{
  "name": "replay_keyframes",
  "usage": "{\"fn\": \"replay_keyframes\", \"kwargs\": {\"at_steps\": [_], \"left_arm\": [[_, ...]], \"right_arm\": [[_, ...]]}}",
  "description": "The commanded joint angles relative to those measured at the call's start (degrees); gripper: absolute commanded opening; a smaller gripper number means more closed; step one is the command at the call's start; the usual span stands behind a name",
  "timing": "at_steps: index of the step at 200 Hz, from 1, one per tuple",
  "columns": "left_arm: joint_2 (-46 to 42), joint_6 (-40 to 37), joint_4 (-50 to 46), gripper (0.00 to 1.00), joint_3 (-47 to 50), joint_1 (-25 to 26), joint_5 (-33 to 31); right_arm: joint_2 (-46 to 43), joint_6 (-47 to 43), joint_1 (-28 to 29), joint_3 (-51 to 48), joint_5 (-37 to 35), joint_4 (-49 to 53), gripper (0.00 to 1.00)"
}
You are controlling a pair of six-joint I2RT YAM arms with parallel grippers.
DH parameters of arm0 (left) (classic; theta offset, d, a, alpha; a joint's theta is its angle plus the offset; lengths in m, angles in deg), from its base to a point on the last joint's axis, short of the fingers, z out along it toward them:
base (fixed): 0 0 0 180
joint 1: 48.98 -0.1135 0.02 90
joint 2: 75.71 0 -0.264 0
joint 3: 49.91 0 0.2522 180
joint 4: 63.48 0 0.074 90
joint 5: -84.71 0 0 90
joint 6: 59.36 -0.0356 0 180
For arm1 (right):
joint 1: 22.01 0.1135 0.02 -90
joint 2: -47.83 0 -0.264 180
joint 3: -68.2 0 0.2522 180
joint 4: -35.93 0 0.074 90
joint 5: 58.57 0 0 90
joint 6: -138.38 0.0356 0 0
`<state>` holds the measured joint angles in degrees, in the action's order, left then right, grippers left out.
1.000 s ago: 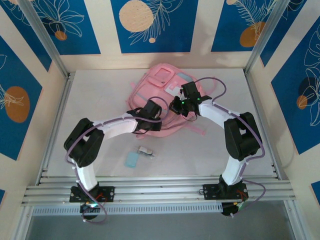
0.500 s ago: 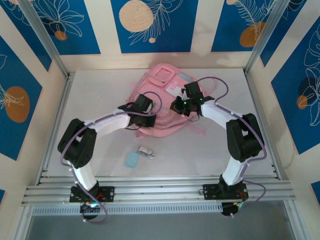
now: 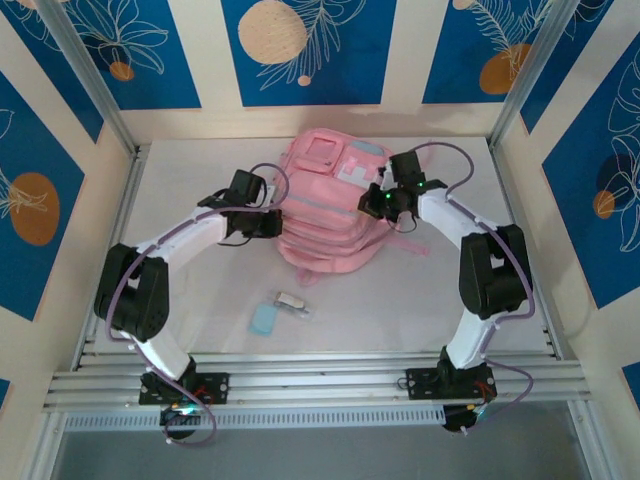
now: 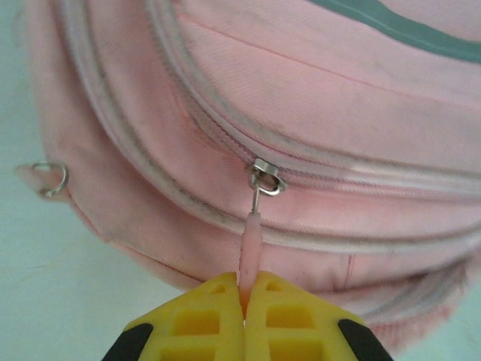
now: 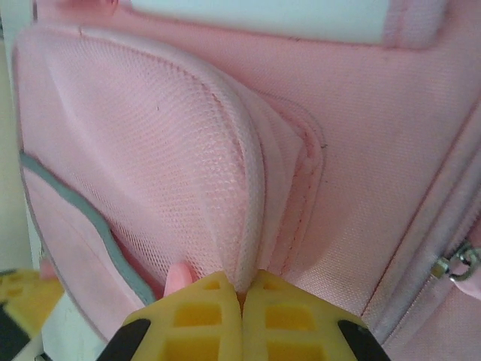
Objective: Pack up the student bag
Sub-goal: Unzip the student bag at the top-center of the table.
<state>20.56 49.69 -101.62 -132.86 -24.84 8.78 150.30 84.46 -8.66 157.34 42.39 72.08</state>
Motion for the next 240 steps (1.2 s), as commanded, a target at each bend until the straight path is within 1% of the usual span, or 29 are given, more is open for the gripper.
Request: {"fn": "replay_keyframes", "kwargs": {"at_steps": [1, 11, 19, 29, 36, 50, 75, 90, 111, 127, 139, 167, 181, 195, 210, 218, 224, 230, 240], "left_arm": [[-0.22, 1.02, -0.32, 0.0, -3.06, 1.9, 9.54], [-0.09, 1.22, -0.17, 0.0, -3.82, 3.54, 11.47], [-0.02, 1.7, 0.62, 0.0, -4.19, 4.82, 12.85], [0.22, 3.19, 2.5, 0.0, -4.37, 5.99, 15.58], [0.48, 4.6, 4.15, 0.0, -4.75, 6.58, 17.72], [1.27, 7.21, 7.03, 0.0, -5.65, 7.69, 20.02], [3.29, 7.69, 7.74, 0.0, -8.54, 9.96, 20.16], [5.27, 7.67, 7.58, 0.0, -10.38, 11.11, 21.5], [7.49, 6.94, 6.53, 0.0, -12.54, 12.71, 22.13], [8.27, 5.47, 4.77, 0.0, -13.57, 13.96, 20.72], [8.35, 4.78, 3.8, 0.0, -13.62, 14.39, 19.83], [7.52, 2.92, 1.43, 0.0, -12.7, 15.01, 16.94], [6.77, 2.11, 0.76, 0.0, -11.85, 15.15, 15.85], [6.15, 1.63, 0.5, 0.0, -11.04, 15.23, 15.4], [5.78, 1.21, 0.04, 0.0, -10.53, 15.23, 14.91], [5.69, 1.08, -0.1, 0.0, -10.32, 15.17, 14.75], [5.6, 0.93, -0.18, 0.0, -10.24, 15.23, 14.51], [5.48, 0.78, -0.32, 0.0, -10.13, 15.23, 14.27], [5.34, 0.11, -0.85, 0.0, -10.09, 15.23, 13.13]], "right_arm": [[3.36, -3.02, -5.39, 8.07, -1.02, 0.46, 0.02], [4.53, -2.0, -6.82, 10.42, 0.97, 1.93, 0.14], [4.45, -0.97, -7.56, 11.25, 2.41, 2.58, 0.26], [3.16, 0.0, -7.89, 10.88, 2.05, 3.05, 0.42], [1.62, 0.58, -7.81, 9.52, 1.22, 2.93, 0.5], [-2.33, 2.11, -7.58, 5.42, -0.02, 2.14, 0.58], [-11.1, 7.99, -7.46, -5.12, 0.38, -0.85, 0.63], [-15.91, 12.54, -7.05, -10.93, 0.26, -1.4, 0.62], [-22.87, 18.77, -5.16, -19.95, 1.05, -7.75, 0.62], [-26.05, 21.74, -3.64, -23.14, -0.03, -9.72, 0.62], [-26.62, 23.24, -2.77, -24.15, -0.27, -11.06, 0.62], [-23.2, 26.02, -2.42, -24.2, 0.39, -15.03, 0.61], [-19.79, 27.04, -1.92, -23.21, 1.67, -16.96, 0.61], [-16.03, 27.43, -1.16, -21.68, 1.45, -18.18, 0.61], [-11.63, 27.94, -0.67, -19.82, 2.72, -19.09, 0.58], [-9.68, 28.24, -0.51, -19.17, 3.69, -20.04, 0.53], [-8.54, 28.43, -0.28, -18.84, 4.02, -20.83, 0.45], [-7.68, 28.6, -0.12, -18.69, 4.02, -21.65, 0.31], [-7.15, 28.7, -0.15, -18.79, 3.94, -22.66, 0.03]]}}
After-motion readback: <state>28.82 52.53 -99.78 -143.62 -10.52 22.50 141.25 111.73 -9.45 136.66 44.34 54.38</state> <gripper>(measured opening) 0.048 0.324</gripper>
